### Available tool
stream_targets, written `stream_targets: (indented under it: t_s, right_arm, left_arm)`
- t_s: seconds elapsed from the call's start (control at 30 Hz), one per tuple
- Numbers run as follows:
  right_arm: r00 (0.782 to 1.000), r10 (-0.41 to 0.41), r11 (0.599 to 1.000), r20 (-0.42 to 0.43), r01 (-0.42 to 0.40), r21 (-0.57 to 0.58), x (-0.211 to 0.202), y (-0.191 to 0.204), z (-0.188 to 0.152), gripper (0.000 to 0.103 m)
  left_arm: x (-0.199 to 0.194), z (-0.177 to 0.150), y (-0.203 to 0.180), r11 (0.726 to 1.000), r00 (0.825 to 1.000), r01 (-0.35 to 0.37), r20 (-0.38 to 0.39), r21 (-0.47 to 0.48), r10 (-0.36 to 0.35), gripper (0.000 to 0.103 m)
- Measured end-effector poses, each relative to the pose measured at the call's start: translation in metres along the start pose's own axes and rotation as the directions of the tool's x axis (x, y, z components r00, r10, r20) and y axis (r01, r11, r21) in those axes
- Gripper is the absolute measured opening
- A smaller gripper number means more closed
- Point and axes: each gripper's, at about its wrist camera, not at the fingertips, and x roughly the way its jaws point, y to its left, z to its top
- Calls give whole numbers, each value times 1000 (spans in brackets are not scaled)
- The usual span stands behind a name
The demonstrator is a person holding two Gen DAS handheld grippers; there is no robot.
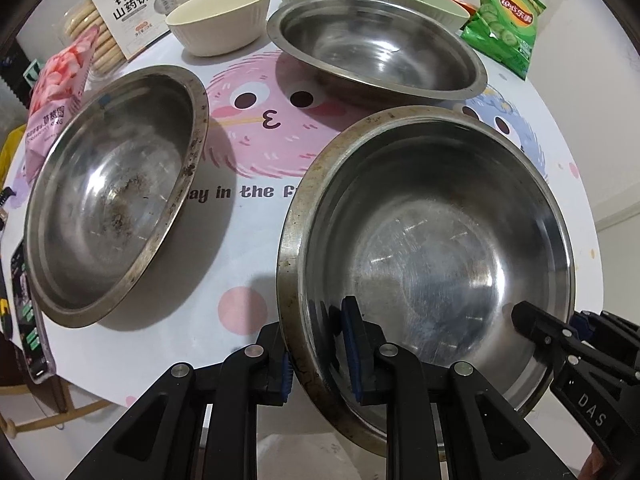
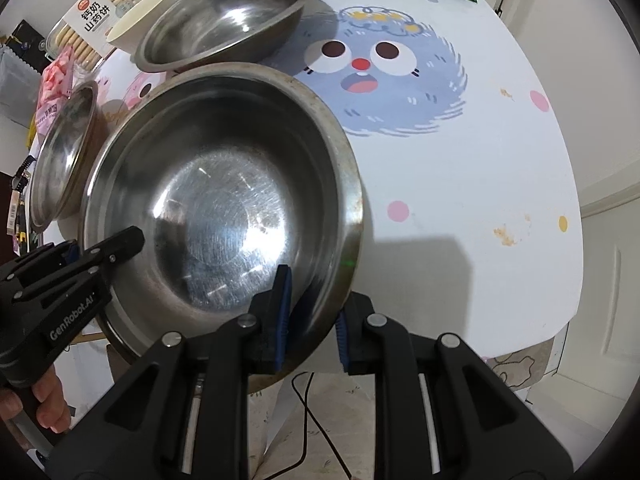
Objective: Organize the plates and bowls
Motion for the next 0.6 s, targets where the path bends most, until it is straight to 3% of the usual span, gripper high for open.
stream_targets:
  t_s: [0.17,0.2,0.23,0.27,0.3,0.33,0.4,0.6]
  right_arm:
    - [1000,-16,1000,12,16,-9,-3,1,-4,23]
    - [1000,-24,1000,12,24,-12,-3,2,-4,24]
    - [999,-31,999,14,31,-13,-4,3,-4,24]
    - [999,-35,999,15,35,-11,-3,6,-3,25]
    - [999,-40,999,16,40,-14,-4,7,-4,30]
    - [999,-47,999,21,48,-19,-4,9,-3,40]
    - [998,-55,998,33,56,-29,-7,14,-3,57]
    - [994,-84,995,74,87,-40,-28,14,-2,59]
  left_arm:
    - [1,-1,-4,1000,1000,-6,2,26,6,26]
    - [0,-1,-2,1000,1000,-5,1,27,5,33]
    - [0,-1,-2,1000,1000,-4,0,27,4,50]
    - [-1,-2,0,1000,1000,3,0,27,-3,62]
    - [-3,-4,2,1000,1000,12,3,23,-12,80]
    - [-6,-5,5,1000,1000,21,9,19,-21,86]
    - [-12,-8,9,1000,1000,24,15,21,-24,86]
    - [-42,-12,22,999,998,-21,64,50,18,86]
